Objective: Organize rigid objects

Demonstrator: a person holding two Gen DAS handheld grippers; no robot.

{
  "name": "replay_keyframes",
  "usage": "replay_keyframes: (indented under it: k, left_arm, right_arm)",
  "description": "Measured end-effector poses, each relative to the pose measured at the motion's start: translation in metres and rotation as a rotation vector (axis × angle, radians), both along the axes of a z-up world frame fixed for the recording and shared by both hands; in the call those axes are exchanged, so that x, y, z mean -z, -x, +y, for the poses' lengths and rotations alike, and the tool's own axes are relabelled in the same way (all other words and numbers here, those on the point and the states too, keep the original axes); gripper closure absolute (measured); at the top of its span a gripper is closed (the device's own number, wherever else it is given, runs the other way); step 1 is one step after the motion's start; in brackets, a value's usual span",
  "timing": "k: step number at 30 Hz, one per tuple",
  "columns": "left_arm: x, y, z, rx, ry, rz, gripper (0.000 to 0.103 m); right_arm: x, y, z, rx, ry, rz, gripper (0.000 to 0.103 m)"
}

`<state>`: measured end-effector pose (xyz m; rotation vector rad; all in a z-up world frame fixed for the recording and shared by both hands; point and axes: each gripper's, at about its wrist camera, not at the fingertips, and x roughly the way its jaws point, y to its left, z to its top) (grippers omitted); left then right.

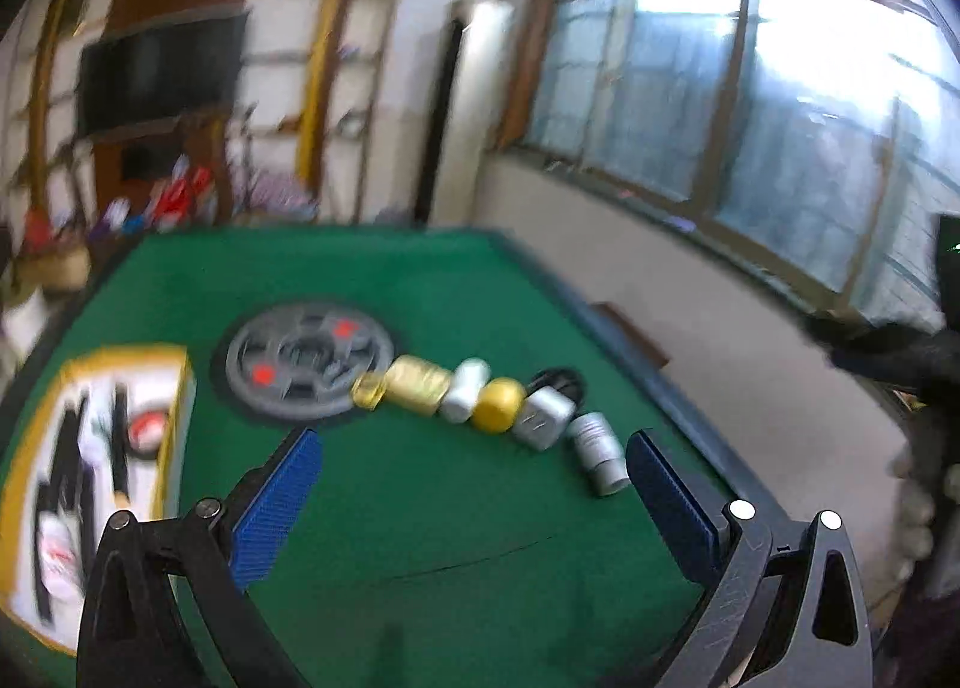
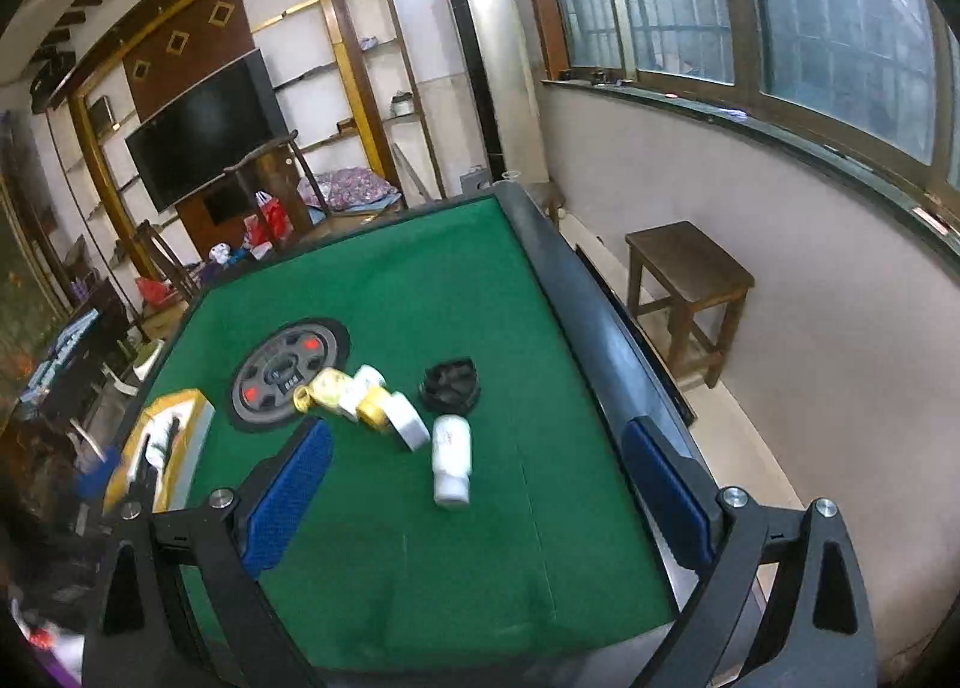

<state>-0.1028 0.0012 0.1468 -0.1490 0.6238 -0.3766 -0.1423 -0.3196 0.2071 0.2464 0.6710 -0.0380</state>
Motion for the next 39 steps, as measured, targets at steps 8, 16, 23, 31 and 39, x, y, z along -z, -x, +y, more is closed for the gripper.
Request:
replay_keyframes:
  k: [8,16,23,31,39]
  left_arm:
    - [0.043,-0.031,0.010,-0.116,0.093,0.194,0.002]
    - [0.053,-0.011,0.044,-0.083,0.090,0.169,0.002]
    - [0.046,-0.003,0.099,-0.062,0.088,0.174,0.002]
    - [0.058,-0.016,0.150,-0.051,0.137,0.181,0.002]
    - [0.066,-0.032,0.184,-0.080,0.145,0.203,0.002]
  right_arm:
    - [0.055,-0.027,0.018,-0.114,-0.081,0.128,0.006]
    - [0.076,-0.062,0.034,-0.195,-0.122,0.162,0.006]
    - [0.071,-0.146,0.089,-0.312,-0.266,0.203,0.006]
    - [0.117,-0.273,0.166,-0.333,-0.202,0.428,0.006]
    - [0.165,-0.308,0.210,-0.388,-0.131,0.573,0.006]
